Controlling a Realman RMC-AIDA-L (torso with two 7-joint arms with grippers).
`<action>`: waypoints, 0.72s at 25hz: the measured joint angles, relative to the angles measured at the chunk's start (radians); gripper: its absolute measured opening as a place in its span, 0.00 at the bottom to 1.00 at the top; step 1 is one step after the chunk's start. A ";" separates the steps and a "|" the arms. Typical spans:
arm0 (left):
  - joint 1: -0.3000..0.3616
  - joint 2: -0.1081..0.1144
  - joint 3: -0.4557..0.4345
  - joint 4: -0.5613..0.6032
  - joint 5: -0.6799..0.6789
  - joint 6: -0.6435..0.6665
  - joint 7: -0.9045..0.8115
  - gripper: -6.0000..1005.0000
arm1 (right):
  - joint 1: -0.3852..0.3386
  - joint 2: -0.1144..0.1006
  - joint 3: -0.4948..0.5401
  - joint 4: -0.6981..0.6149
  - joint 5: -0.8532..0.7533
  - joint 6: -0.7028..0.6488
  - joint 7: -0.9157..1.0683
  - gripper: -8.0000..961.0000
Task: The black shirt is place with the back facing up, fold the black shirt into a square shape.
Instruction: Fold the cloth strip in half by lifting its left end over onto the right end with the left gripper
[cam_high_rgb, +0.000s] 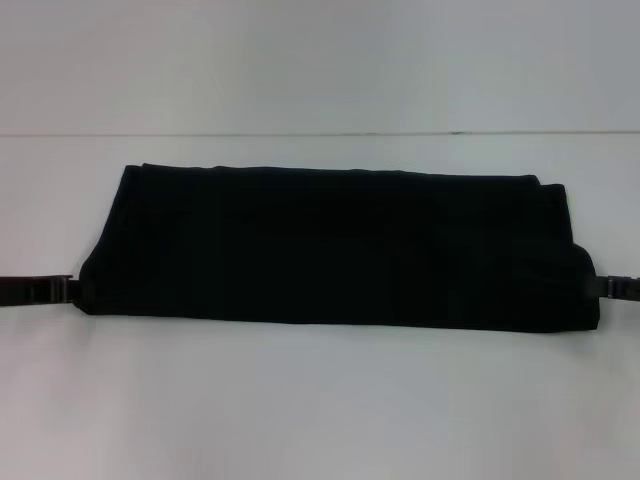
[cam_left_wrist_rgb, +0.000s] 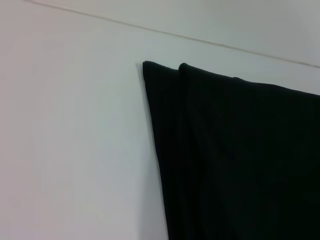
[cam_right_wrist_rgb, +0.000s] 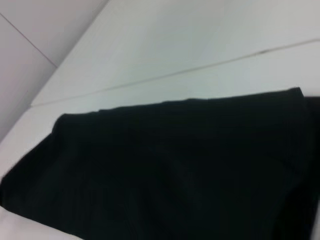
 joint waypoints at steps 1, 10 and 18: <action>0.000 0.000 0.004 0.000 0.000 -0.001 0.000 0.23 | 0.003 0.001 -0.014 0.001 0.000 0.014 0.006 0.66; -0.009 0.001 0.017 0.004 0.002 0.007 -0.003 0.02 | 0.040 0.034 -0.118 0.023 -0.004 0.139 0.027 0.65; -0.012 0.004 0.018 0.000 0.002 0.007 -0.004 0.01 | 0.046 0.041 -0.147 0.039 -0.011 0.161 0.027 0.64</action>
